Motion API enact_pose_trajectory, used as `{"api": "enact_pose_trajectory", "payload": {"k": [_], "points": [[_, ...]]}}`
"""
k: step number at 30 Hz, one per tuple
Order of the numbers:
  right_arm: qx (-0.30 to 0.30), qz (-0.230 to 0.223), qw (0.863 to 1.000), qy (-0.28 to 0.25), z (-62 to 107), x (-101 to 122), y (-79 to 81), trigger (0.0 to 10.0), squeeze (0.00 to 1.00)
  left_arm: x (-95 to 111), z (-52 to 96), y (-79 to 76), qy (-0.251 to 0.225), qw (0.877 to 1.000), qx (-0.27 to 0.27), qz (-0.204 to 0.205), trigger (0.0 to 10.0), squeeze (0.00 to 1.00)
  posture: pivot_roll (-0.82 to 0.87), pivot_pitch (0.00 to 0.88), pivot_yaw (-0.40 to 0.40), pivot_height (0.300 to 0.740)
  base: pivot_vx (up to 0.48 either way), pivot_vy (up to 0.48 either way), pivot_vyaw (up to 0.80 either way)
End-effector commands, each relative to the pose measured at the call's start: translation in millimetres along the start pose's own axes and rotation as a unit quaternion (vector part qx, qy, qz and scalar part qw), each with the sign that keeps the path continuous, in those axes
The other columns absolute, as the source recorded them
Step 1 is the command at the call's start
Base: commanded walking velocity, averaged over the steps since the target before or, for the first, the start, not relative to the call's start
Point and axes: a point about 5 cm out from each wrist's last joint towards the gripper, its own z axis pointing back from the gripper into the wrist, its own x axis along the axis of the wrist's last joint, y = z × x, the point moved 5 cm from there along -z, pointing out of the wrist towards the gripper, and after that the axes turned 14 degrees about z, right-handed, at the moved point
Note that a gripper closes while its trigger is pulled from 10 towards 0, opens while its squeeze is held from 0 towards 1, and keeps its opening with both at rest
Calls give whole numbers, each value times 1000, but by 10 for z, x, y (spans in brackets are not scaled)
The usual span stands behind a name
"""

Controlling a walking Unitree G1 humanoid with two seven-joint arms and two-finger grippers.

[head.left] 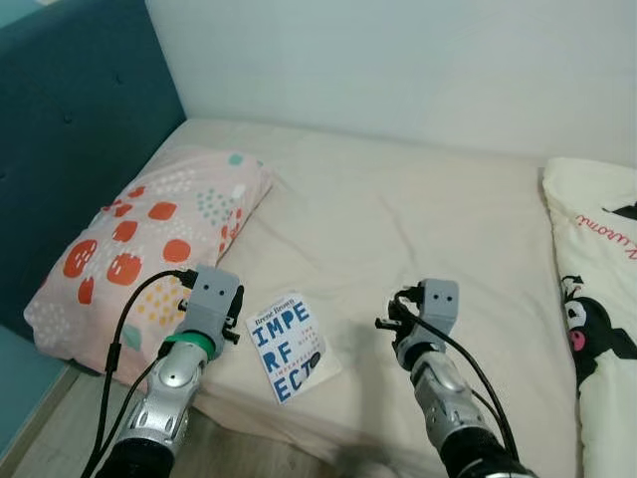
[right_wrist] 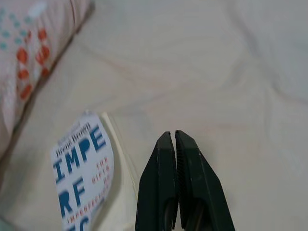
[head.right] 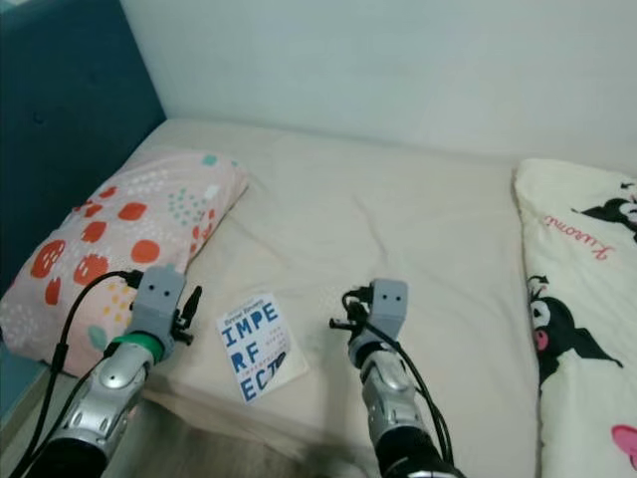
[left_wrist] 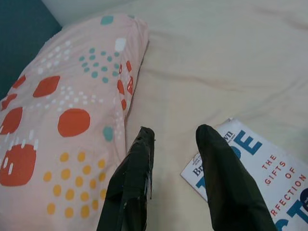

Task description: Clean up the room

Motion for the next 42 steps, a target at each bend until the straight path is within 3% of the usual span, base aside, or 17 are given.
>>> {"api": "enact_pose_trajectory", "payload": {"k": [1, 7, 25, 42], "points": [[6, 8, 999, 33, 46, -176, 42, 10000, 0, -140, 42, 36, 25, 1000, 6, 3, 10000, 0, 26, 0, 118, 740, 0, 0, 0], [4, 6, 999, 49, 57, -234, 40, 10000, 0, -143, 44, 24, 23, 1000, 5, 1, 10000, 0, 28, 0, 121, 740, 0, 0, -213], [25, 10, 998, 56, 44, -247, 137, 10000, 0, -124, 53, 123, 17, 1000, 20, 11, 10000, 0, 37, 0, 120, 740, 0, 0, -800], [81, 24, 995, 55, 11, -200, 299, 10000, 0, -249, 174, 166, 32, 997, 59, 45, 10000, 0, 60, 0, 84, 740, 0, 0, 0]]}}
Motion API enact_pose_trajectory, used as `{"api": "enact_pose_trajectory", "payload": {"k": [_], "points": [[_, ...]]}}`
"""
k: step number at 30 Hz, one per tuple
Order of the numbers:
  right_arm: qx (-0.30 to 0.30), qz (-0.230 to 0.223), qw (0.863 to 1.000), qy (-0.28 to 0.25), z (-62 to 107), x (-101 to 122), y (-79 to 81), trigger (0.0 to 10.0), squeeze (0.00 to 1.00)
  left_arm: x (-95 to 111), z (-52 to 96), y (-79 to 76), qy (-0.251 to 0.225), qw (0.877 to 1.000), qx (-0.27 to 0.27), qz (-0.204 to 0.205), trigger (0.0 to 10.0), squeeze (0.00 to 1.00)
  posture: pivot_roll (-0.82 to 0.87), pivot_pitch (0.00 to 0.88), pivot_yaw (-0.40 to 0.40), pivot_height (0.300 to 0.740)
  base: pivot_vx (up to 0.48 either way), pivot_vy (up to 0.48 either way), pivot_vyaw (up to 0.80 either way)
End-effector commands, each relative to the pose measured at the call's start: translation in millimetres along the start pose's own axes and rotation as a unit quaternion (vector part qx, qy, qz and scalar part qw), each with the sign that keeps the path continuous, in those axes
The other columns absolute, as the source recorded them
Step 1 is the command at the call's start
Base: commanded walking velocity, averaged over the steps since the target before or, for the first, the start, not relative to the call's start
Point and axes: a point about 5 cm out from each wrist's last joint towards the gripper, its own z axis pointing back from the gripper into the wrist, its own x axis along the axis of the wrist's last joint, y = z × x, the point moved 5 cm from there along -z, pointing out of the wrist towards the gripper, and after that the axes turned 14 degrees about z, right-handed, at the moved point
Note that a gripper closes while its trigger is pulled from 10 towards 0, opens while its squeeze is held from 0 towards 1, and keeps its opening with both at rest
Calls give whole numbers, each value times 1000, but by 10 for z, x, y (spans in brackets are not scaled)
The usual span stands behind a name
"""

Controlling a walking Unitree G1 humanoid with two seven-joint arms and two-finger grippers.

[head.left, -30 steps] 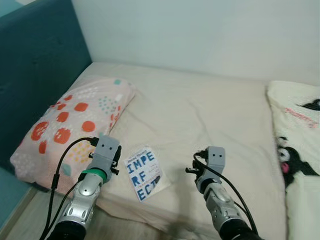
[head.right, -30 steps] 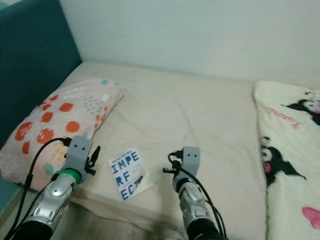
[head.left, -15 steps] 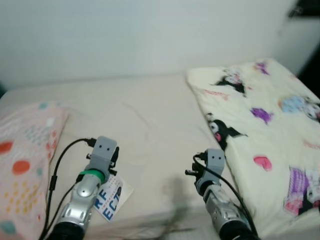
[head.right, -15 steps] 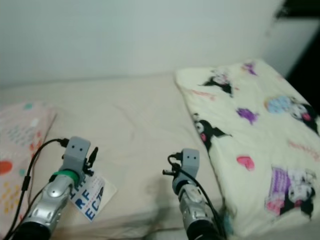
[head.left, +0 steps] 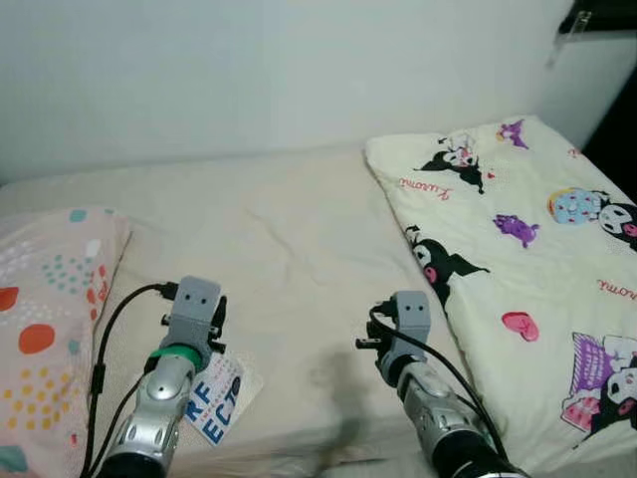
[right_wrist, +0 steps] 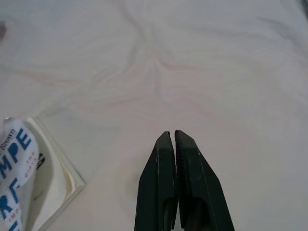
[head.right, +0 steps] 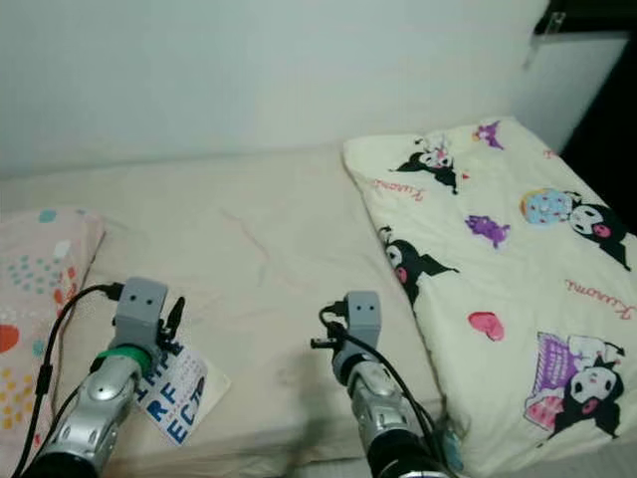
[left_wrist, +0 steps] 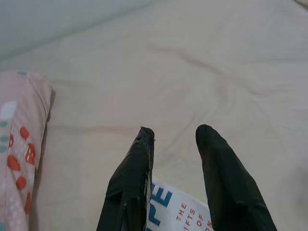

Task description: Clean up the room

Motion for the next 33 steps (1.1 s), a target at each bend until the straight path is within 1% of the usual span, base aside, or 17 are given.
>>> {"api": "enact_pose_trajectory", "payload": {"k": [1, 7, 10, 28, 33], "points": [[10, -6, 1000, 13, -2, -57, 57, 10000, 0, -57, 37, 14, 9, 1000, 7, 7, 10000, 0, 60, 0, 84, 740, 0, 386, 0], [16, -5, 1000, 14, -1, -61, 73, 10000, 0, -82, 68, -7, 12, 1000, 11, 14, 10000, 0, 60, 0, 84, 740, 0, 456, 0], [20, -4, 1000, 14, -3, -59, 78, 10000, 0, -85, 79, -11, 13, 1000, 13, 14, 10000, 0, 67, 4, 70, 740, 0, 480, 0], [29, -5, 999, 17, -15, -59, 129, 10000, 0, -62, 115, 40, 14, 1000, 20, 14, 10000, 0, 77, 7, 64, 740, 0, 451, 0], [29, -6, 999, 17, -14, -61, 128, 10000, 0, -57, 116, 51, 15, 1000, 18, 1, 10000, 0, 77, 6, 65, 740, 0, 0, 0]]}}
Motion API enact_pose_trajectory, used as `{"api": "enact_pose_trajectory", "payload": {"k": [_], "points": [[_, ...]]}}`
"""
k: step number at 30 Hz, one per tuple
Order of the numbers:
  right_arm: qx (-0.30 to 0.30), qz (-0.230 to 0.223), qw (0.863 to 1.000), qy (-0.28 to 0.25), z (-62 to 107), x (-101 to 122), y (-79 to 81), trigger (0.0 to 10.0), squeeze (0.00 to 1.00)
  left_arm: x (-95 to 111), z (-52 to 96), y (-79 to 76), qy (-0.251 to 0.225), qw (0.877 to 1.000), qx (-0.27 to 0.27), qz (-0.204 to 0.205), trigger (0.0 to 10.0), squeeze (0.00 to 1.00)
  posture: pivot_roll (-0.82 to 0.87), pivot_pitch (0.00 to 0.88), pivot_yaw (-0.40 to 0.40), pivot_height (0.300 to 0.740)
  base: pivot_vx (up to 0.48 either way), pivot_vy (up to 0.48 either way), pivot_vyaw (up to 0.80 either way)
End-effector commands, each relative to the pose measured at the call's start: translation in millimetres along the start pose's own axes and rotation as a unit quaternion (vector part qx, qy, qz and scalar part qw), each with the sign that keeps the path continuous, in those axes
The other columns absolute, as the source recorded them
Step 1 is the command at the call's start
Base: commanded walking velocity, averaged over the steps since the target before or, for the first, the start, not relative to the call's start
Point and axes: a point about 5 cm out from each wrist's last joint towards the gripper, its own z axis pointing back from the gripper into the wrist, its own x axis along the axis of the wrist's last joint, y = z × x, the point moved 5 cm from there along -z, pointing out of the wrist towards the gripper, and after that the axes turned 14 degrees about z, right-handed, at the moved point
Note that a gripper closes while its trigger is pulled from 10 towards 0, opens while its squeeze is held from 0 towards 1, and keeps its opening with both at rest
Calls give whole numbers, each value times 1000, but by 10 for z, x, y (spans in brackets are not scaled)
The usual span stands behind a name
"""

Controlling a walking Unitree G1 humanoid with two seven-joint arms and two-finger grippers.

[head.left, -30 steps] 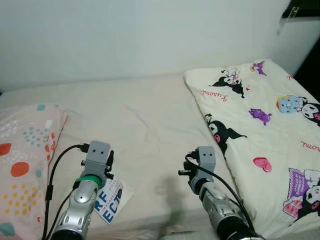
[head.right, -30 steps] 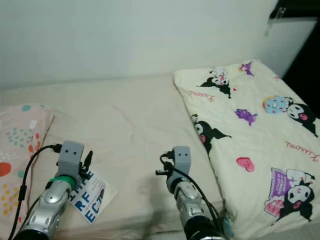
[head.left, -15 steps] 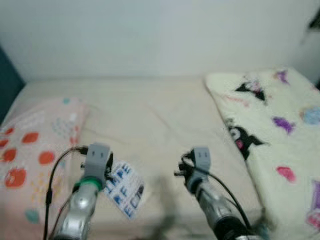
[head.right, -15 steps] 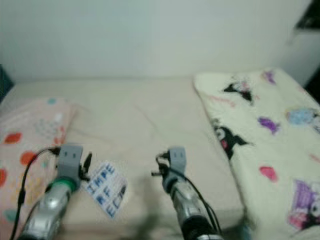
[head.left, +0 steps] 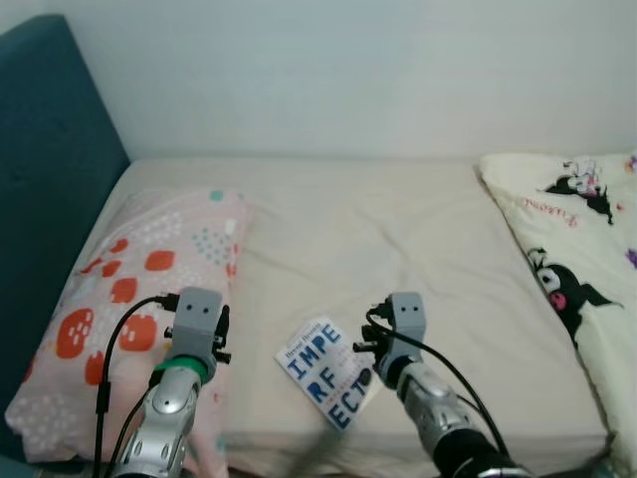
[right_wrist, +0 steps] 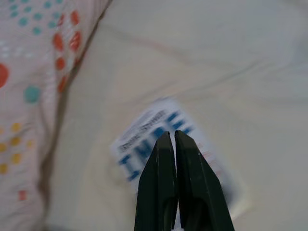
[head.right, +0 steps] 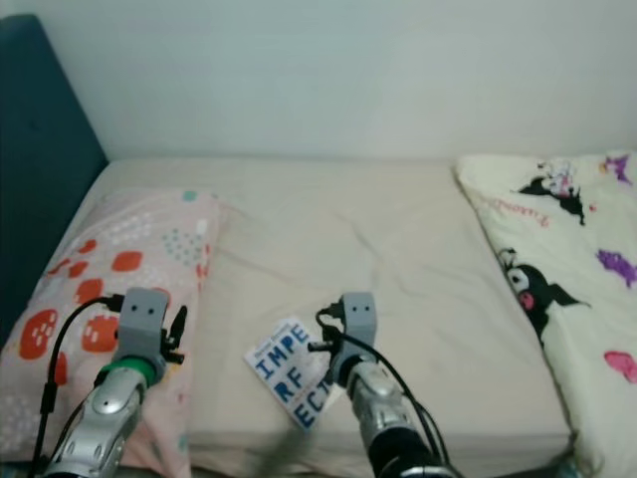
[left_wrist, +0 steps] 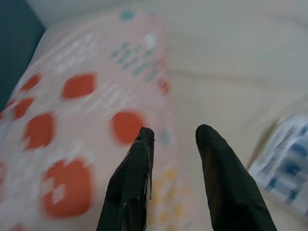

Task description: Clean up the room

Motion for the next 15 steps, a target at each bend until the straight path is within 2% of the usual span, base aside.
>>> {"api": "enact_pose_trajectory", "payload": {"k": [1, 8, 15], "points": [[7, -7, 1000, 9, 6, -61, 62, 10000, 0, -37, 1, 37, 13, 1000, 6, -6, 10000, 0, 79, 4, 66, 740, 0, -480, 0], [5, -10, 1000, 9, 5, -59, 56, 10000, 0, -45, -21, 93, 23, 1000, 16, -7, 10000, 0, 79, 3, 72, 740, 0, -480, 0], [3, -13, 1000, 9, 4, -63, 54, 10000, 0, -112, -24, 123, 44, 999, 23, -3, 10000, 0, 80, 3, 74, 740, 0, 0, 0]]}}
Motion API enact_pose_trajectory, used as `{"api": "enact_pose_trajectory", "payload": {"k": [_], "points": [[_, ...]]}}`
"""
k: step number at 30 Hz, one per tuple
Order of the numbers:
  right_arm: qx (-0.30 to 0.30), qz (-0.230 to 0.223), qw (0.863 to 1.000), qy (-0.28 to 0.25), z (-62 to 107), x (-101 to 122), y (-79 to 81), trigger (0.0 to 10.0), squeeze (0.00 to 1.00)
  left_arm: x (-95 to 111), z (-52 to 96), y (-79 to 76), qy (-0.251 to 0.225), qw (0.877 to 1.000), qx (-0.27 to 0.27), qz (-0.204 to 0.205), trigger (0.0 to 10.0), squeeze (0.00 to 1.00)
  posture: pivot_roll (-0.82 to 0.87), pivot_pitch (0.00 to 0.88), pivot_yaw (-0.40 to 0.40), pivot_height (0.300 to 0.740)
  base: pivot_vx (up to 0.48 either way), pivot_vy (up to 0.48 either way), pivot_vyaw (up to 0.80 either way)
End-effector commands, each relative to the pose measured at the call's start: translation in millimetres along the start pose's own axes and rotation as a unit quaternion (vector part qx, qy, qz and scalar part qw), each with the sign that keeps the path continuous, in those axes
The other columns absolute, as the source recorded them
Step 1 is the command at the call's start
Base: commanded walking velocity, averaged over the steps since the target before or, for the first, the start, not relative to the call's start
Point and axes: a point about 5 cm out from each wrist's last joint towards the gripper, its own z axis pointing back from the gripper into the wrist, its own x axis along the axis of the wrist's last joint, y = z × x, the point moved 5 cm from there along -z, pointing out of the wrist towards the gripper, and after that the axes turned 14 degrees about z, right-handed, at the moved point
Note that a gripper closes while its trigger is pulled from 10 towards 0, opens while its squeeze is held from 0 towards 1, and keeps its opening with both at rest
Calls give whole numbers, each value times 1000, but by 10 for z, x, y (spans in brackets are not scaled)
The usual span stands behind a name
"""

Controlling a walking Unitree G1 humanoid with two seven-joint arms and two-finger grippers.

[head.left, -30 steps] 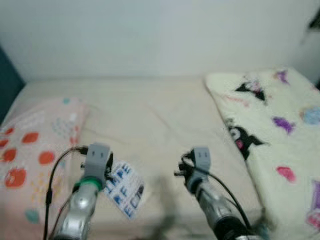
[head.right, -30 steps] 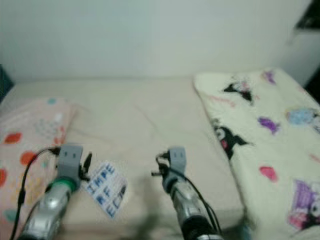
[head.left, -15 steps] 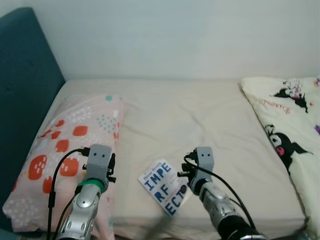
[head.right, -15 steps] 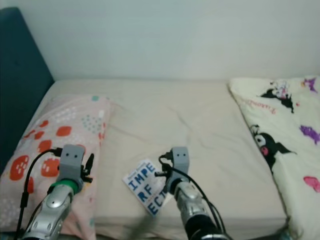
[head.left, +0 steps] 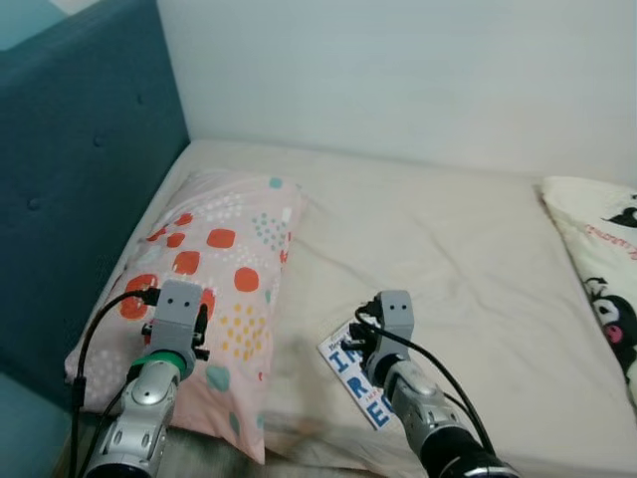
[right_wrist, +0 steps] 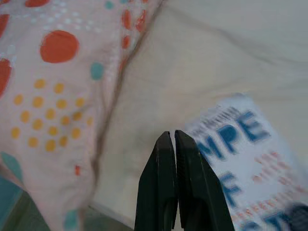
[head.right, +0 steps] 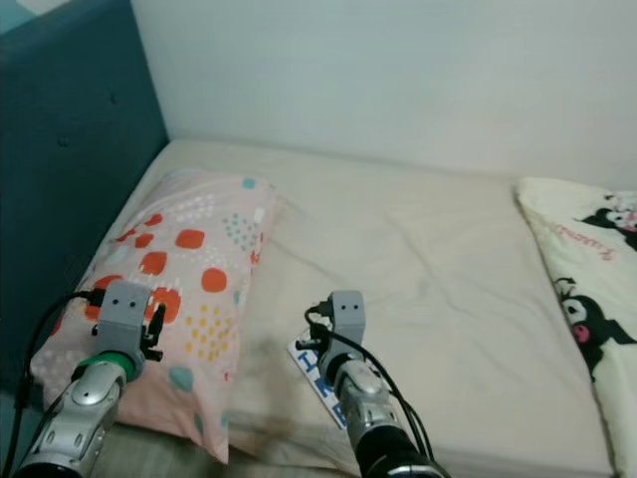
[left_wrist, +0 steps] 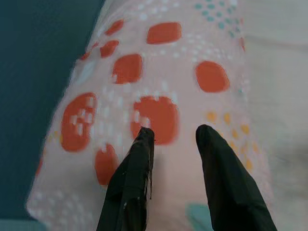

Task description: Clean up the room

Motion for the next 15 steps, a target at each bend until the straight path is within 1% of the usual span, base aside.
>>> {"api": "enact_pose_trajectory", "payload": {"k": [1, 6, 8, 9, 10, 11, 12, 13, 15], "points": [[-4, -7, 1000, 7, 11, -45, -7, 10000, 0, -60, 5, 1, 13, 1000, 0, -1, 10000, 0, 80, 3, 74, 740, 0, 0, 0], [-17, -7, 1000, 3, 13, -36, -30, 10000, 0, -108, 24, -25, 24, 1000, -13, -8, 10000, 0, 81, 5, 75, 740, 0, 0, 0], [-56, -10, 998, 4, 21, -21, -154, 10000, 0, -119, 29, -33, 27, 999, -21, -12, 10000, 0, 79, 4, 70, 740, 0, 0, 0], [-56, -10, 998, 4, 21, -21, -154, 10000, 0, -119, 29, -33, 27, 999, -21, -12, 10000, 0, 79, 4, 70, 740, 0, 0, 0], [-87, -25, 996, 5, 37, -21, -264, 10000, 0, -159, 40, -56, 39, 998, -45, -24, 10000, 0, 80, 2, 63, 740, 0, 0, 0], [-88, -31, 996, 6, 40, -27, -275, 10000, 0, -184, 48, -61, 44, 997, -58, -39, 10000, 0, 80, 2, 63, 740, 0, 0, 0], [-88, -31, 996, 6, 40, -27, -275, 10000, 0, -184, 48, -61, 44, 997, -58, -39, 10000, 0, 80, 2, 63, 740, 0, 0, 0], [-83, -28, 996, 7, 45, -43, -265, 10000, 0, -213, 55, -60, 47, 994, -72, -64, 10000, 0, 78, 0, 62, 740, 0, 0, 0], [-80, -24, 996, 8, 52, -65, -250, 10000, 0, -208, 48, -59, 45, 994, -74, -64, 10000, 0, 76, 0, 61, 730, 0, 0, 0]]}}
